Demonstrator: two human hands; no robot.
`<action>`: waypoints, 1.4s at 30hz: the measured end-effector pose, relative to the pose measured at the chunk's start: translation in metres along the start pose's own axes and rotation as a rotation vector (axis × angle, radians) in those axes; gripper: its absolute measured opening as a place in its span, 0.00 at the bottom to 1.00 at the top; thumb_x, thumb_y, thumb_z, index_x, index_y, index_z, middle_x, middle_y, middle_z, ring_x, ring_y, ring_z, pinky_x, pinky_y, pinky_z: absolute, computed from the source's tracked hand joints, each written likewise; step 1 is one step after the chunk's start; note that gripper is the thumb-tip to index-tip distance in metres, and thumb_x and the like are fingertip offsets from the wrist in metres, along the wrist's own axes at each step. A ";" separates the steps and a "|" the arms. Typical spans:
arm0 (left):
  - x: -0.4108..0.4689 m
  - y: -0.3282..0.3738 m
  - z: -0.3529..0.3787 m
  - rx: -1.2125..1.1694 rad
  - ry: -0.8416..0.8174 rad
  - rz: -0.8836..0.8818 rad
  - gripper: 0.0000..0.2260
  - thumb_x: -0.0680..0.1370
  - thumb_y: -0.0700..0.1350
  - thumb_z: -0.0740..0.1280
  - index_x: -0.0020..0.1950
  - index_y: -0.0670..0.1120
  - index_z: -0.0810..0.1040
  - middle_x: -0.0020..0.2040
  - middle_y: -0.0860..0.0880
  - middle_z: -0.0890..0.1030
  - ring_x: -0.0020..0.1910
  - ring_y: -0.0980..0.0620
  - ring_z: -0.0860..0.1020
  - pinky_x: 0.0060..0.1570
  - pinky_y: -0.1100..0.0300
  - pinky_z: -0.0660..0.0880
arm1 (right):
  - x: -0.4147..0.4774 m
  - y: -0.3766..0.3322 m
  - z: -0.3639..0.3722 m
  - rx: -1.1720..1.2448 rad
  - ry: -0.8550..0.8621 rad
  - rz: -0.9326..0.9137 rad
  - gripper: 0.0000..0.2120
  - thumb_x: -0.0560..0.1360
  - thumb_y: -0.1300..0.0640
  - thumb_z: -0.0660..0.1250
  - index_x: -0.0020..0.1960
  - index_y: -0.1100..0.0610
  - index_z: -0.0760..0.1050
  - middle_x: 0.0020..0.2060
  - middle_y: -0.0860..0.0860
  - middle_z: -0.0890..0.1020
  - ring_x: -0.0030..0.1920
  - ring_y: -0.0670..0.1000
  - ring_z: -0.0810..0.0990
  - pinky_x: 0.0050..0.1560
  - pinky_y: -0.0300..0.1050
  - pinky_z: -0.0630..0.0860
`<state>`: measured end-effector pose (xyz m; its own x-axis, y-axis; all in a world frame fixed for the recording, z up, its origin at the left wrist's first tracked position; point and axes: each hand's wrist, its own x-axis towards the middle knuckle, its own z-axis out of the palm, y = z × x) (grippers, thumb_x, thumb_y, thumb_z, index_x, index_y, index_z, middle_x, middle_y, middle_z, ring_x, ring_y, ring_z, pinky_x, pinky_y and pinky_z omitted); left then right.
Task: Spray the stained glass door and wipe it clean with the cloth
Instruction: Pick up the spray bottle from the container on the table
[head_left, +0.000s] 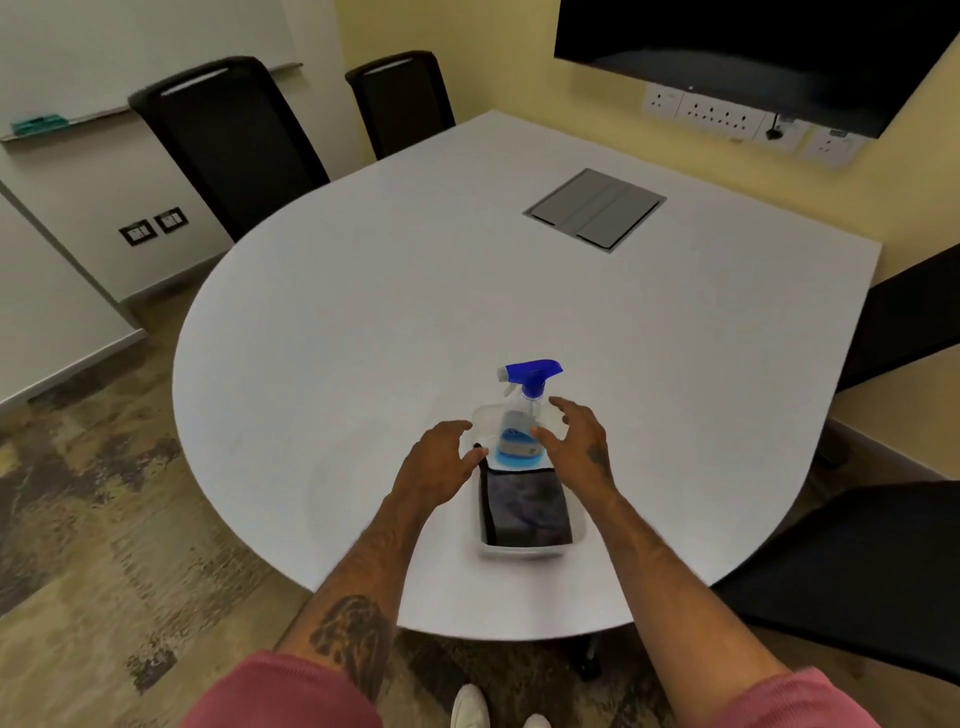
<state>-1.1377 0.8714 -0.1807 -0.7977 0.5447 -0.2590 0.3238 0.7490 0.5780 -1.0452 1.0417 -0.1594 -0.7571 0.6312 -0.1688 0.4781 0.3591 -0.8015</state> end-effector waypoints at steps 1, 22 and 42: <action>0.009 0.001 0.003 -0.058 0.001 -0.011 0.25 0.81 0.54 0.67 0.76 0.47 0.68 0.75 0.46 0.72 0.71 0.47 0.73 0.70 0.53 0.70 | 0.007 0.002 0.002 0.013 -0.018 0.019 0.27 0.76 0.54 0.72 0.72 0.54 0.69 0.69 0.54 0.74 0.67 0.55 0.75 0.66 0.49 0.73; 0.086 0.025 0.058 -0.219 -0.066 -0.096 0.17 0.81 0.45 0.68 0.70 0.45 0.73 0.69 0.45 0.78 0.65 0.43 0.78 0.68 0.46 0.74 | 0.068 0.004 0.004 0.091 -0.173 -0.019 0.23 0.77 0.55 0.71 0.70 0.57 0.70 0.67 0.54 0.78 0.65 0.55 0.78 0.60 0.44 0.72; 0.003 0.057 -0.089 -0.291 0.147 0.048 0.23 0.79 0.44 0.71 0.73 0.47 0.70 0.71 0.47 0.77 0.67 0.46 0.77 0.66 0.49 0.75 | 0.011 -0.160 -0.042 0.150 -0.219 -0.303 0.20 0.81 0.52 0.63 0.72 0.54 0.65 0.70 0.52 0.74 0.68 0.56 0.75 0.68 0.58 0.73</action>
<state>-1.1668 0.8823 -0.0799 -0.8568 0.5004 -0.1244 0.2201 0.5731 0.7894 -1.1109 1.0203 -0.0089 -0.9385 0.3449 -0.0170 0.1604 0.3919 -0.9059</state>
